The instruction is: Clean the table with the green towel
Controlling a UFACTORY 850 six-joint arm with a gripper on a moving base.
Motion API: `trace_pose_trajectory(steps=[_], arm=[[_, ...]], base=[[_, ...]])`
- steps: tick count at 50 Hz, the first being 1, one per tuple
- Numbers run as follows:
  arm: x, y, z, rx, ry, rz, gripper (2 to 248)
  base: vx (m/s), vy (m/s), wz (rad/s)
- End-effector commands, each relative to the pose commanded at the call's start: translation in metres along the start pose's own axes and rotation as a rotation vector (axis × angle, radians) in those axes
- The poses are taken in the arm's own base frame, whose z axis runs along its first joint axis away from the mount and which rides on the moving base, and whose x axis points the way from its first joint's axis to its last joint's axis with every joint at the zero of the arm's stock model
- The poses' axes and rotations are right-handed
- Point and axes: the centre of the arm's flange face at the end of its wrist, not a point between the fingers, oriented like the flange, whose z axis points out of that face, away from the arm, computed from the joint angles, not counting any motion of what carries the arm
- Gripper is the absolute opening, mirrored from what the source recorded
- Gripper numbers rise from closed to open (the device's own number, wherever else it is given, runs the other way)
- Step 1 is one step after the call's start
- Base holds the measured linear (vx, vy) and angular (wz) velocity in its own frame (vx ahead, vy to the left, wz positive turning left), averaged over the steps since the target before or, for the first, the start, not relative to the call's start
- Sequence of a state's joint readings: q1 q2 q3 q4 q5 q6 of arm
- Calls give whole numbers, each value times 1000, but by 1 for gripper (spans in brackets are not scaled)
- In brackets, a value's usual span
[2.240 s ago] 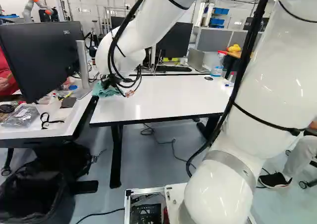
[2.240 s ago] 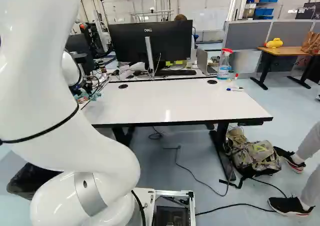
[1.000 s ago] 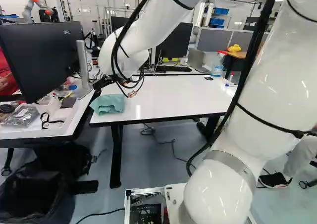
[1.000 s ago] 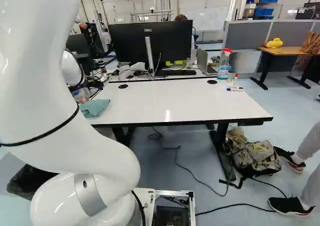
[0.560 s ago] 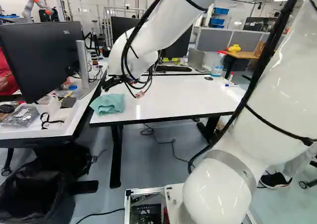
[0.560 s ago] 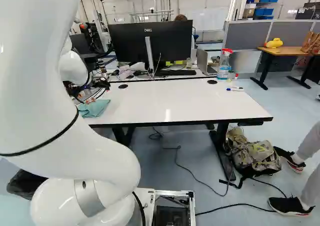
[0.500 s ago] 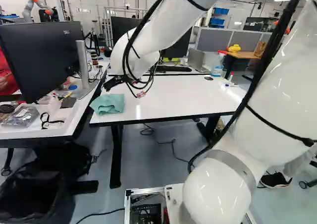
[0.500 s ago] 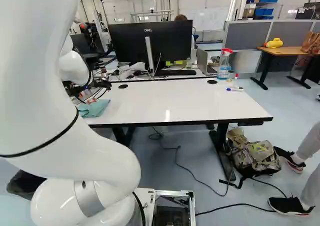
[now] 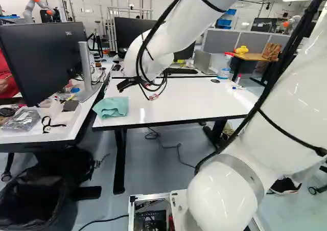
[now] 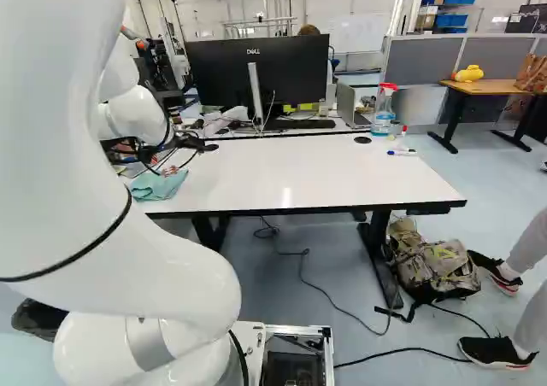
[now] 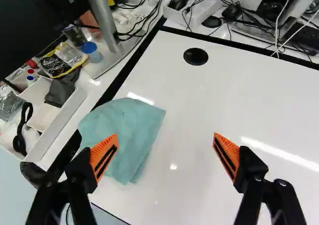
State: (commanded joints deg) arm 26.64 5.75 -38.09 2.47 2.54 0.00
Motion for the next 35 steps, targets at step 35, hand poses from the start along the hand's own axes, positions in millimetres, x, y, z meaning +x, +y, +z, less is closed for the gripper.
trace_pose_trajectory(steps=[35], arm=[[-7,55,-9,-95,5,90,247]], base=[[0,0,0]])
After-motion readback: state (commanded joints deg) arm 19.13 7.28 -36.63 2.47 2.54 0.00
